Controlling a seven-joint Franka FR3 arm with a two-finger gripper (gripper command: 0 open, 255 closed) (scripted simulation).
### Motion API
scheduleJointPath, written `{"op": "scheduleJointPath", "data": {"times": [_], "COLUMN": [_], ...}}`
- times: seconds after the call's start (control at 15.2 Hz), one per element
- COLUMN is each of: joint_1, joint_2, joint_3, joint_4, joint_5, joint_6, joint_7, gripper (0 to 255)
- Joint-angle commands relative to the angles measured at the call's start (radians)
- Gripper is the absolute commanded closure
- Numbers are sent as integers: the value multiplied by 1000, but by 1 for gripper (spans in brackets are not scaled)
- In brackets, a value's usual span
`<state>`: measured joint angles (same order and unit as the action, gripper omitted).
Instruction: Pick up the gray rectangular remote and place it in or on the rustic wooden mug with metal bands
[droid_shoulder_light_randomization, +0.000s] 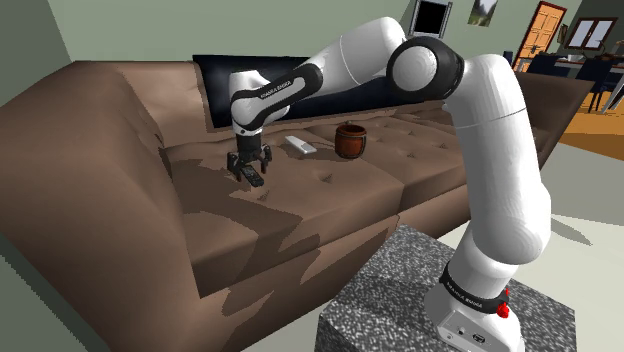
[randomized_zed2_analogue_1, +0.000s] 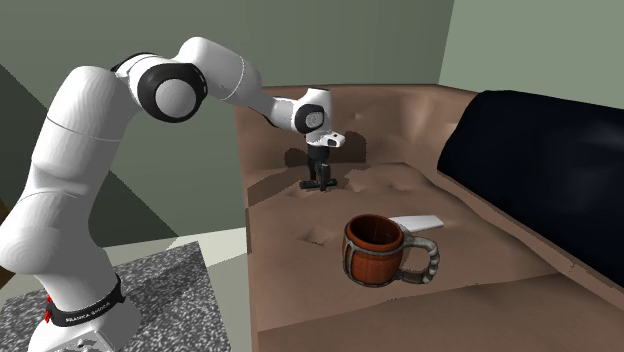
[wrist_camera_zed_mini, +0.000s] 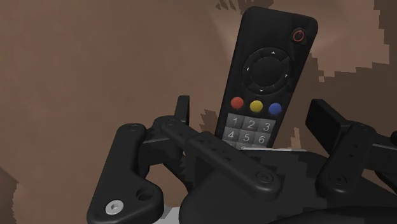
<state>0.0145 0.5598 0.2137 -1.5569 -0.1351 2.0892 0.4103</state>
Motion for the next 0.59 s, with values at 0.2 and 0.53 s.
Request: {"op": "scheduleJointPath", "data": {"times": [0.2, 0.53], "joint_1": [0, -1], "joint_2": [0, -3], "joint_3": [0, 0], "joint_4": [-1, -8], "joint_5": [0, 0], "joint_6": [1, 6], "joint_7": [0, 0], "gripper": [0, 255]}}
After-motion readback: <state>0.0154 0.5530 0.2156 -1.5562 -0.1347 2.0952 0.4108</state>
